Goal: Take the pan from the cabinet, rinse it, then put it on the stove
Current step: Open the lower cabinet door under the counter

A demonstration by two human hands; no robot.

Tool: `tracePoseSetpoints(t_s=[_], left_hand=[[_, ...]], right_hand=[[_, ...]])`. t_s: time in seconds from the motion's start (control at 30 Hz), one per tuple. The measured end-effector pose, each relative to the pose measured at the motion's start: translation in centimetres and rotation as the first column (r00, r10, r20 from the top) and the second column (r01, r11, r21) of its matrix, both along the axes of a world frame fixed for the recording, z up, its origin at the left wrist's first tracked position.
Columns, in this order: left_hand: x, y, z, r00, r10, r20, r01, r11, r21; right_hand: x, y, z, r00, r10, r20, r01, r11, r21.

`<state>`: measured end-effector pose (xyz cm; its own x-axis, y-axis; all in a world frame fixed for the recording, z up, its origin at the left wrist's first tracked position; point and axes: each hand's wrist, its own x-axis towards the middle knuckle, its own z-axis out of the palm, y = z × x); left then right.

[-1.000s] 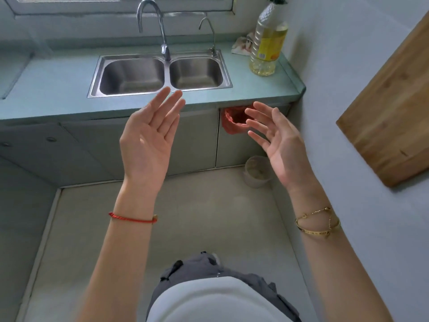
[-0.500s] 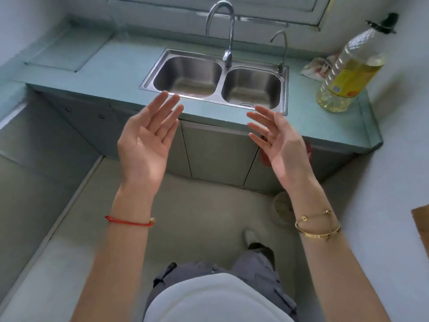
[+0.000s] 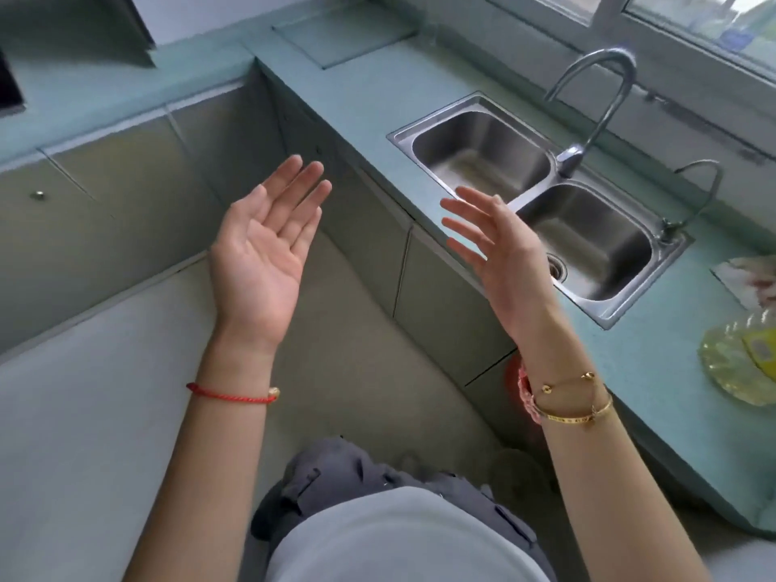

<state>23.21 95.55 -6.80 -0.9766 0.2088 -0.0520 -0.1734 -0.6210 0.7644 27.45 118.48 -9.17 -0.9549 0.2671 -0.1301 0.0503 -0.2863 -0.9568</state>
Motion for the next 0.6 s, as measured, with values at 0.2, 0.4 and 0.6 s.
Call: tracePoseSetpoints(t_s=[0.2,0.4,0.6], left_hand=[[3.2,-0.9,-0.6,0.973,0.228,0.031,-0.228,0.974,-0.017],[6.3,-3.0,-0.4,0.915,0.401,0.039,-0.399,0.916,-0.042],[9.6,-6.3,-0.6,0.869,0.492,0.05,-0.488,0.869,-0.081]], right_hand=[[-2.0,-0.5,-1.0,0.972,0.237,-0.011,-0.237,0.971,-0.02],[-2.6,-3.4,-1.9,0.92,0.393,-0.006,-0.393,0.919,-0.018],[-2.0,-7.5,-2.8,0.876,0.482,0.005,-0.482,0.876,-0.035]])
